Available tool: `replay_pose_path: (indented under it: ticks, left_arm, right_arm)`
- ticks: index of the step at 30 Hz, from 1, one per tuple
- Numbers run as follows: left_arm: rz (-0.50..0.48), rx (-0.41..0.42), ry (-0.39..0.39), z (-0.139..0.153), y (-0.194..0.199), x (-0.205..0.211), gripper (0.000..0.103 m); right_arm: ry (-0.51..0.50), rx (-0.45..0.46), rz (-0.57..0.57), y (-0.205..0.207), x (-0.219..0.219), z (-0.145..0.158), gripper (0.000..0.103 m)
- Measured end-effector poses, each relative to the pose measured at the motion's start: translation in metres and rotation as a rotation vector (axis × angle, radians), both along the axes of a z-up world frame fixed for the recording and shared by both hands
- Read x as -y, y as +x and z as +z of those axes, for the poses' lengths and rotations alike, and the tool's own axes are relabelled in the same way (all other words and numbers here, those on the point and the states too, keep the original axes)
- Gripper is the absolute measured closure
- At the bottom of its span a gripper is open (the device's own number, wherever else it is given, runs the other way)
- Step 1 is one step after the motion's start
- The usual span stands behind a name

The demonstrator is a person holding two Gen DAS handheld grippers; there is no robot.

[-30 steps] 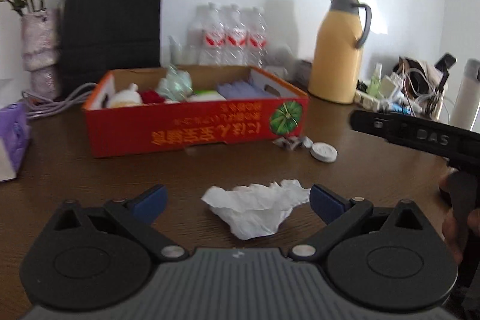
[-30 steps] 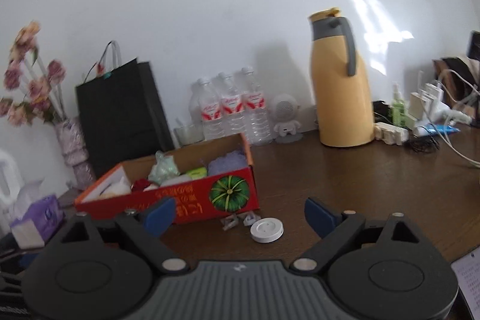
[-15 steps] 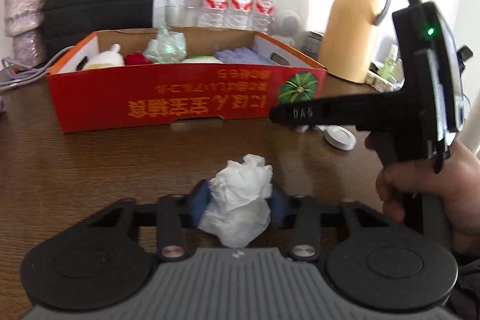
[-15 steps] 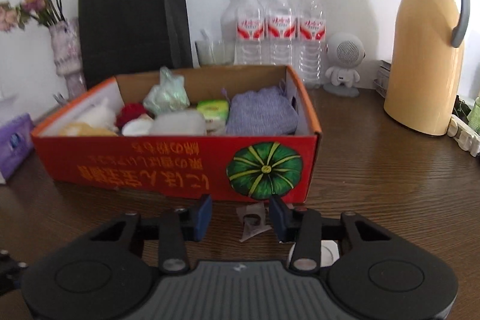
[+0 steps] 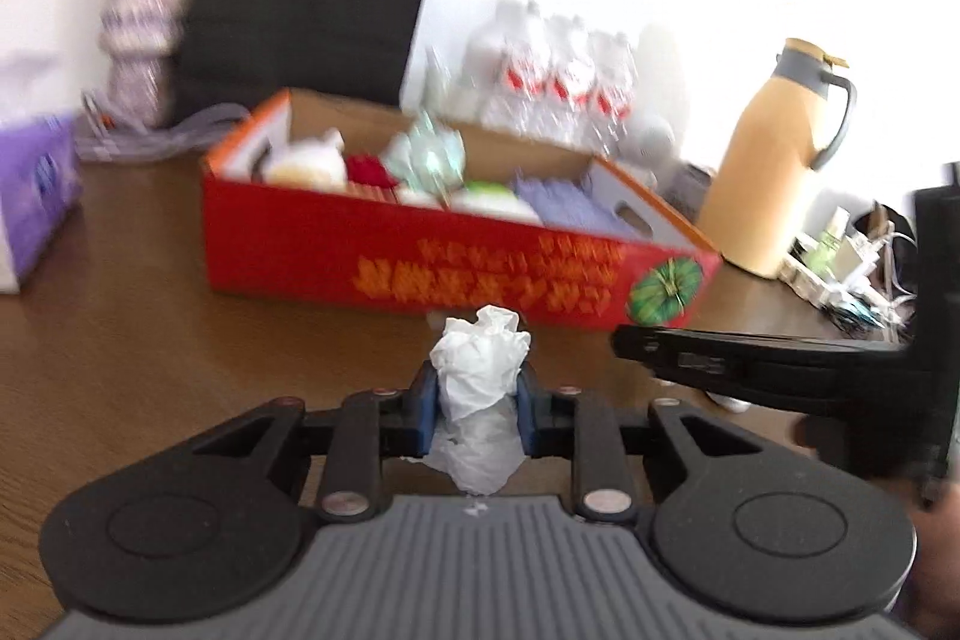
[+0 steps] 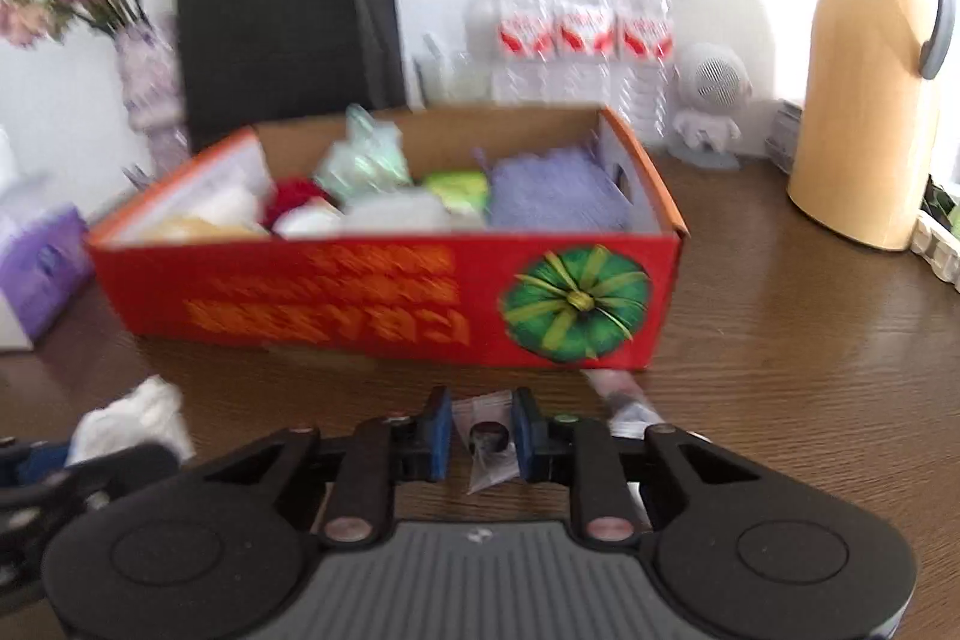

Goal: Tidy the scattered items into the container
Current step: 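Lift the tissue and clear packet and carry both over the box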

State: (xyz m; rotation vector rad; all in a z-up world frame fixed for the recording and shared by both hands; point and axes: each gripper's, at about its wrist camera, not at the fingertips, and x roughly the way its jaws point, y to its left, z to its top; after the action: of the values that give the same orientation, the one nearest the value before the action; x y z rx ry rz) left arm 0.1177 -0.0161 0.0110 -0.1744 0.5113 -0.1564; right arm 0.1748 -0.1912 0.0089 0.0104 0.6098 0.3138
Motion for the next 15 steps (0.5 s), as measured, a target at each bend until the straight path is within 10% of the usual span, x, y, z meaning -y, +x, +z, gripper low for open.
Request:
replay_pose_path:
  ticks: [8, 15]
  left_arm:
    - [0.083, 0.265, 0.102, 0.048, -0.059, 0.011, 0.077]
    - [0.164, 0.241, 0.147, 0.036, -0.125, 0.019, 0.076]
  right_arm:
    - [0.102, 0.257, 0.025, -0.077, 0.009, 0.072, 0.083]
    - [0.017, 0.339, 0.048, -0.158, 0.004, 0.062, 0.083]
